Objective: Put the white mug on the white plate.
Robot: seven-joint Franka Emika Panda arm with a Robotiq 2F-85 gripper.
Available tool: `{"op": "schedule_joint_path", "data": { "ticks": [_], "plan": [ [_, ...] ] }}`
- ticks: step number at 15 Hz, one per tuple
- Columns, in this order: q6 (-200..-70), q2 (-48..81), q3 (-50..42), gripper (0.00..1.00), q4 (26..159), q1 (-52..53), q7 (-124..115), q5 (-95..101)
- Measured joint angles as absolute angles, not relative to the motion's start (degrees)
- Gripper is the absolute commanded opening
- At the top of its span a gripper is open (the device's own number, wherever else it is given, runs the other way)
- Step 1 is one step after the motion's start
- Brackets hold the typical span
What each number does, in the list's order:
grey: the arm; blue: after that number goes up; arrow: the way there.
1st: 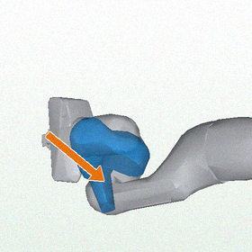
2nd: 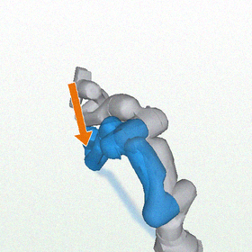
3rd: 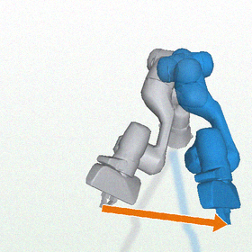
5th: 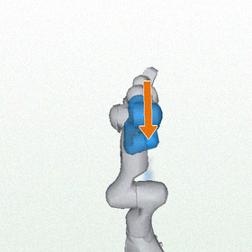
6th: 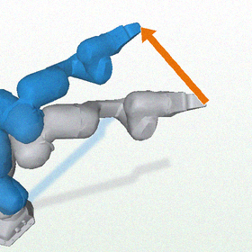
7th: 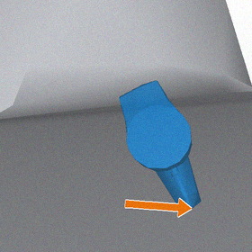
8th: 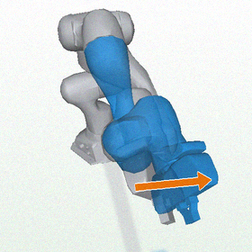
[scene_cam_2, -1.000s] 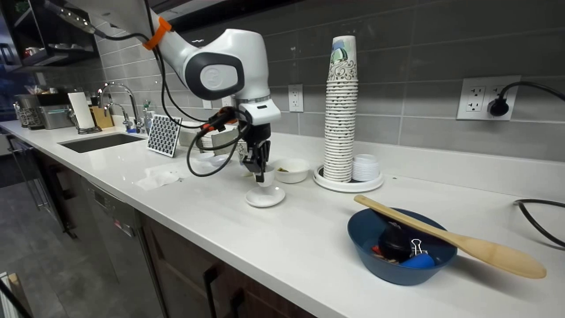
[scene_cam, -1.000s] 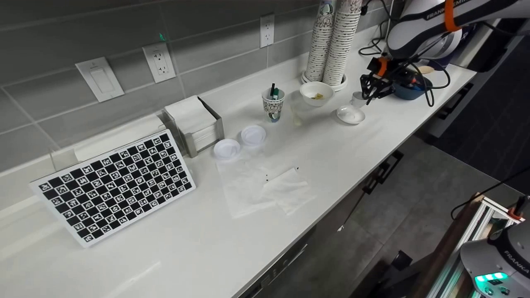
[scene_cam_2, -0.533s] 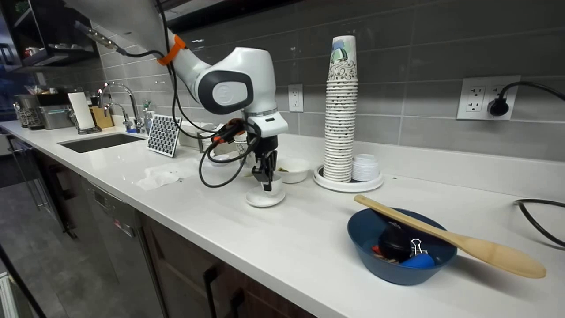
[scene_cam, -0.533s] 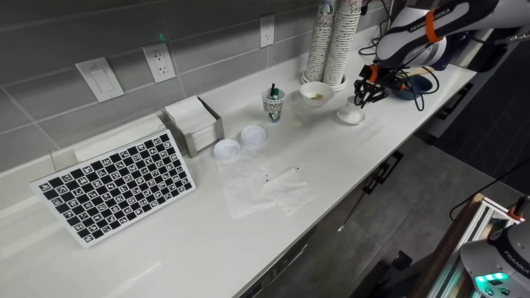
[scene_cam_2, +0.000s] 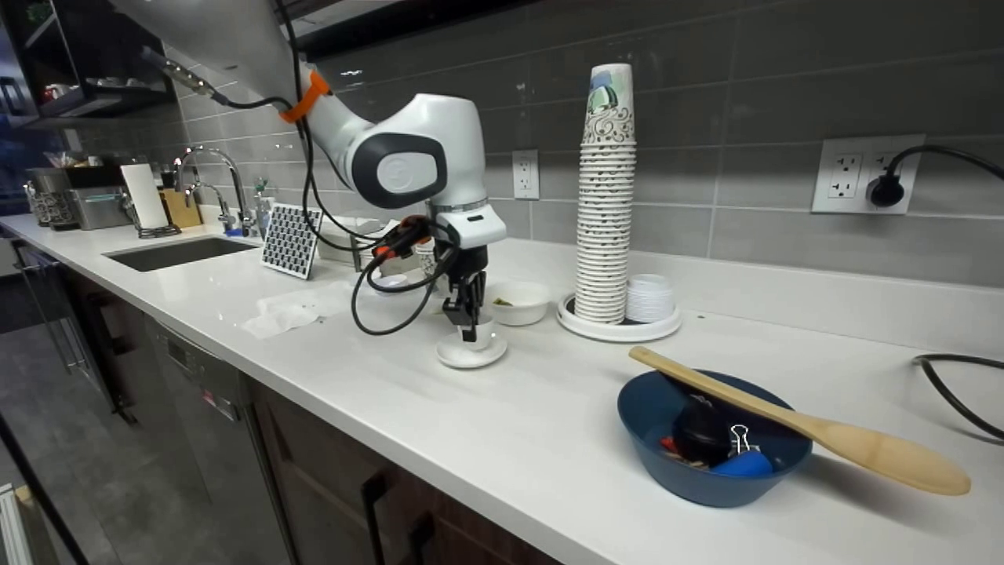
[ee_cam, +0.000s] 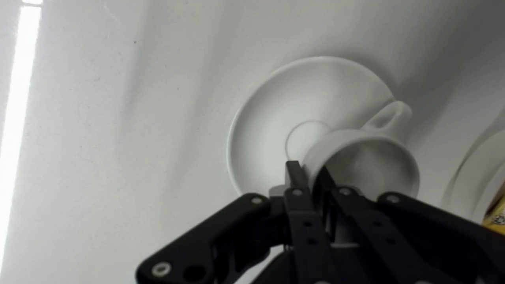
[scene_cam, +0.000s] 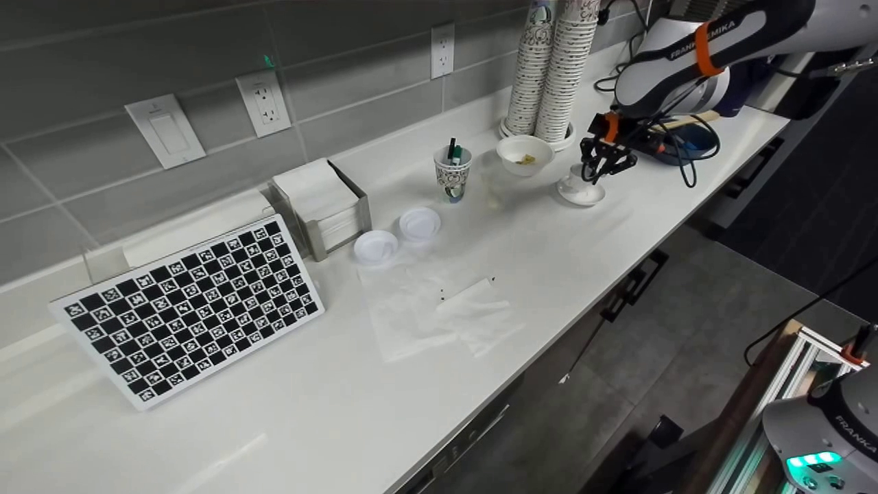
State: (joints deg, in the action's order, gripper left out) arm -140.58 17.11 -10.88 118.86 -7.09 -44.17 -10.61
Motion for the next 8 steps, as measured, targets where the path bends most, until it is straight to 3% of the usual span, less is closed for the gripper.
{"op": "schedule_joint_path", "data": {
  "ticks": [8],
  "plan": [
    [-139.20, 17.39, -10.88, 0.02, 119.11, -6.75, -44.17, -10.60]
  ]
}}
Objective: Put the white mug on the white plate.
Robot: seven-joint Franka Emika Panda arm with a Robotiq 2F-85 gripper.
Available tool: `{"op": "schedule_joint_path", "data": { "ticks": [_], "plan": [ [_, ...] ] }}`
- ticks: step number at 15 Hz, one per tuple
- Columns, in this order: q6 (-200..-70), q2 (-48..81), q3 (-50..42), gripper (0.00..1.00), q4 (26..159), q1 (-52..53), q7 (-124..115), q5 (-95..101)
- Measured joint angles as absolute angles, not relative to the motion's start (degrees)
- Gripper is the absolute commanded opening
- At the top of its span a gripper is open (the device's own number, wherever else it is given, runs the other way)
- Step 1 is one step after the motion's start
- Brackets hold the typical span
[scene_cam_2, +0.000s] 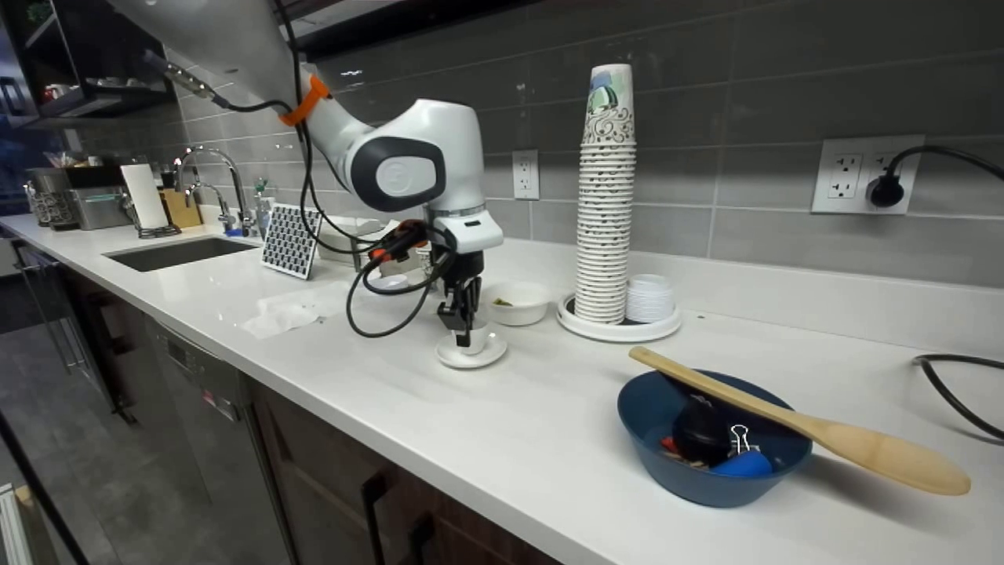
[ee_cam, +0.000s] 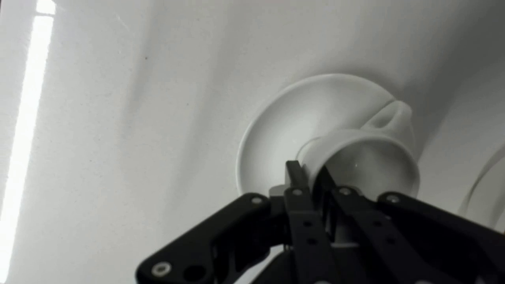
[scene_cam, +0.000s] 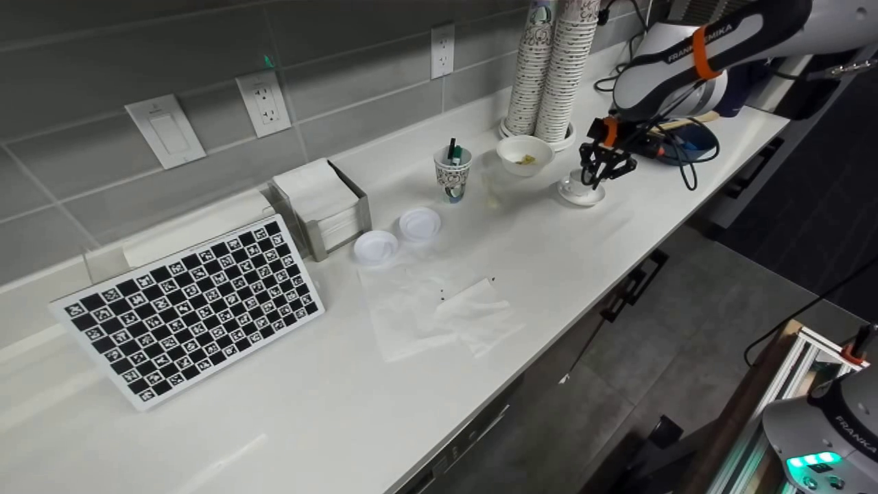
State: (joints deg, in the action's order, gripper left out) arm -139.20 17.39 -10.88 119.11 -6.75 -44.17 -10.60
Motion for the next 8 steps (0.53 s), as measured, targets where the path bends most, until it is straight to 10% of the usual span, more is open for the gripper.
{"op": "schedule_joint_path", "data": {
  "ticks": [1, 2, 8],
  "plan": [
    [-139.16, 17.39, -10.88, 0.03, 119.11, -6.72, -44.18, -10.60],
    [-139.16, 17.39, -10.89, 0.34, 119.11, -6.70, -44.23, -10.60],
    [-139.07, 17.45, -11.18, 0.68, 119.11, -6.61, -46.12, -10.19]
  ]
}}
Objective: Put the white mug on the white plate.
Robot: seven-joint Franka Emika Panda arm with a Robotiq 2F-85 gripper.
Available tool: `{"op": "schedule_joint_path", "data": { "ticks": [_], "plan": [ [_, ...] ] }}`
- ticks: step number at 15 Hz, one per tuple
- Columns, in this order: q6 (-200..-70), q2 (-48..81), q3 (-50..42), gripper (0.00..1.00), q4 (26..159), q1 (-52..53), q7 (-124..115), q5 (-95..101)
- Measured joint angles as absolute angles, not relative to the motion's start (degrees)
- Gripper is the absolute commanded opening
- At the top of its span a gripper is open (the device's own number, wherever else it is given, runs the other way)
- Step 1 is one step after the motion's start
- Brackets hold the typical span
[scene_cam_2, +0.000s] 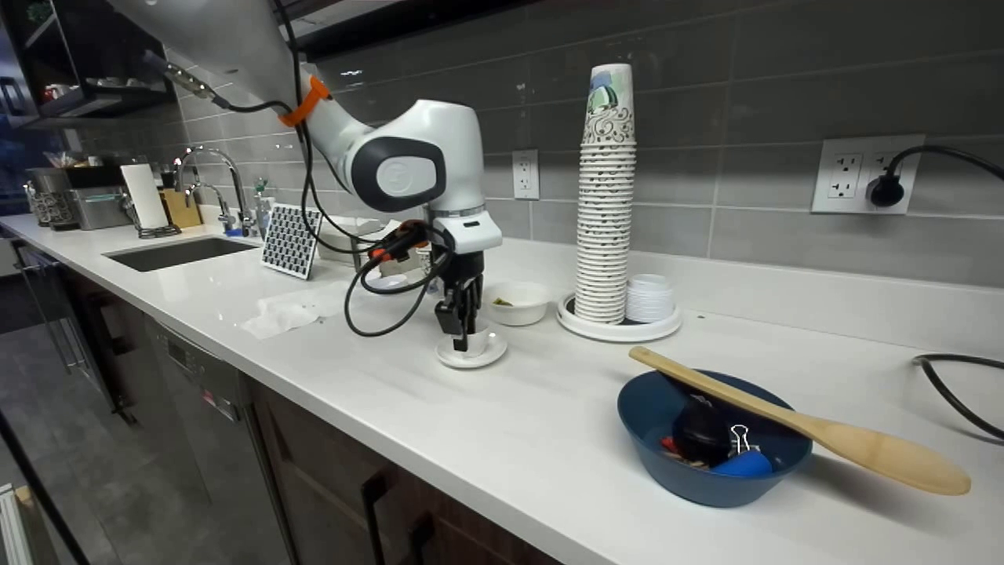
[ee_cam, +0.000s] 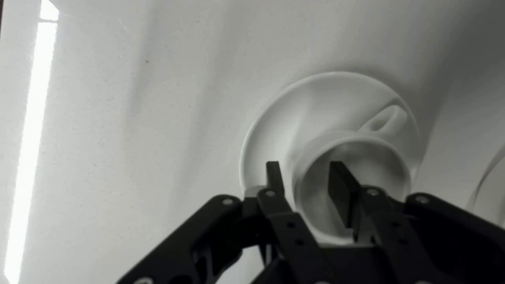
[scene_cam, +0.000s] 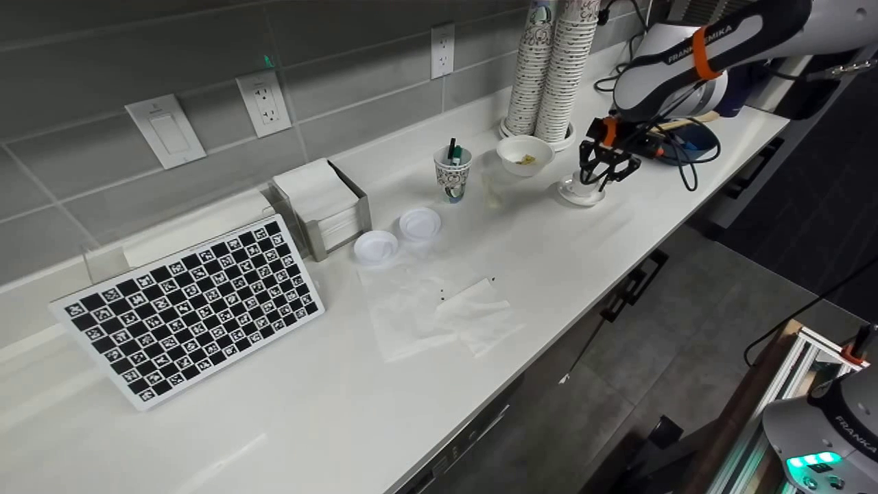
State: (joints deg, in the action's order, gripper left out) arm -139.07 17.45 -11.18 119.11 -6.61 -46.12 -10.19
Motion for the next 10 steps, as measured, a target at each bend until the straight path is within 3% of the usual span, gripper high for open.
{"op": "schedule_joint_path", "data": {
  "ticks": [4, 10],
  "plan": [
    [-137.52, 15.54, -11.65, 0.97, 119.89, -6.78, -44.70, -10.20],
    [-139.82, -0.62, -11.63, 1.00, 131.54, -7.17, -29.89, -10.04]
  ]
}}
